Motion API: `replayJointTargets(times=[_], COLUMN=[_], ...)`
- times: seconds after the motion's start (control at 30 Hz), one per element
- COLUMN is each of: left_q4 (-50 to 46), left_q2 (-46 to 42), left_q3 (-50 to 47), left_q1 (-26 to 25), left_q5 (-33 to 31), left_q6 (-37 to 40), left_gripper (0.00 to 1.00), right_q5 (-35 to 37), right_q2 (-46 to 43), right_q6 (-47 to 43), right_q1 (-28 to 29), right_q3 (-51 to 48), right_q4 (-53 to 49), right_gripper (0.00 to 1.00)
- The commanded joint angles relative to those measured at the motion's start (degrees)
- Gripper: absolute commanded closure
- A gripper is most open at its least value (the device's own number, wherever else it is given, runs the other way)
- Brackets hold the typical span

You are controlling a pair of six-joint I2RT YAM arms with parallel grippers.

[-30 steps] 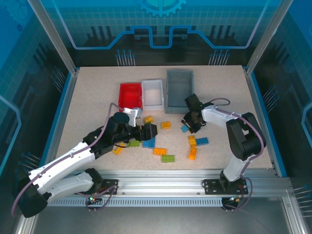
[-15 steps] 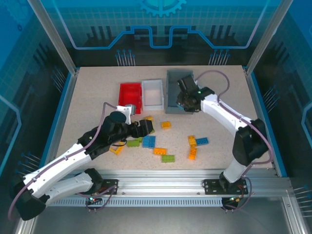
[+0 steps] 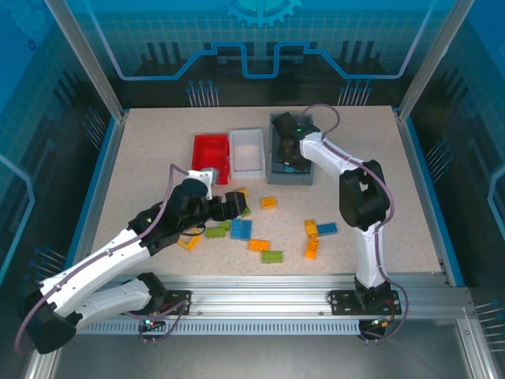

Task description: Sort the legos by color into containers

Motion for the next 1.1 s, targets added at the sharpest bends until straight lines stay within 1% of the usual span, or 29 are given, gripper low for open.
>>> replayJointTargets(times=[0.0, 0.13, 0.23, 0.3, 0.37, 0.43, 0.5, 0.53, 0.6, 0.7, 0.77, 0.8, 0.87, 0.93, 1.07], left_q4=[-4.05, -11.02, -18.49, -21.19, -21.32, -20.12, -18.46, -18.20, -19.09, -20.68, -23.35, -25.14, -28.65, -28.38, -29.68], left_q2=[1.42, 3.35, 5.49, 6.38, 8.13, 10.06, 11.78, 12.77, 14.70, 16.73, 16.14, 15.37, 12.10, 8.43, 1.18], left_q3=[3.08, 5.76, 8.12, 8.14, 7.52, 7.33, 7.50, 7.80, 8.30, 7.38, 5.94, 5.34, 2.85, -1.20, -8.06], left_q1=[-0.16, 0.86, 6.53, 12.23, 19.48, 24.28, 27.15, 28.09, 29.33, 30.13, 30.14, 30.10, 30.17, 30.02, 29.85], left_q5=[-3.14, -7.24, -6.46, -4.18, 1.06, 4.12, 5.96, 5.90, 5.88, 7.12, 5.74, 3.76, 0.48, 1.61, 2.10], left_q6=[-1.61, -3.80, -6.07, -6.95, -6.74, -5.64, -3.68, -2.58, -1.11, -0.74, -1.55, -2.25, -5.10, -8.11, -15.60], left_gripper=[0.13, 0.19, 0.20, 0.21, 0.21, 0.20, 0.20, 0.20, 0.20, 0.21, 0.23, 0.23, 0.20, 0.22, 0.27], right_q5=[0.92, 4.13, 7.15, 8.26, 6.33, 2.52, -3.50, -4.46, -4.93, -4.41, -4.79, -4.51, -4.27, -4.56, -9.24], right_q2=[-3.93, -10.26, -17.04, -22.55, -28.89, -33.31, -36.92, -38.63, -40.51, -41.49, -41.82, -41.69, -41.18, -40.72, -39.96], right_q6=[0.27, 0.67, -0.23, -4.00, -12.19, -18.86, -24.01, -25.57, -26.75, -25.04, -24.30, -24.04, -22.99, -22.41, -23.23], right_q1=[0.35, 1.56, 3.33, 5.95, 10.31, 14.51, 17.93, 19.94, 23.24, 26.81, 28.68, 29.37, 30.20, 30.73, 31.65], right_q3=[0.80, -1.39, -4.36, -8.95, -16.62, -23.66, -30.00, -32.87, -36.30, -38.55, -39.97, -40.17, -39.81, -39.24, -38.67], right_q4=[-2.72, -2.35, -1.00, 3.80, 14.05, 22.26, 28.29, 30.02, 30.39, 28.37, 28.70, 28.48, 27.51, 27.08, 29.47], right_gripper=[0.41, 0.38, 0.38, 0.37, 0.33, 0.31, 0.30, 0.30, 0.28, 0.29, 0.29, 0.29, 0.29, 0.29, 0.30])
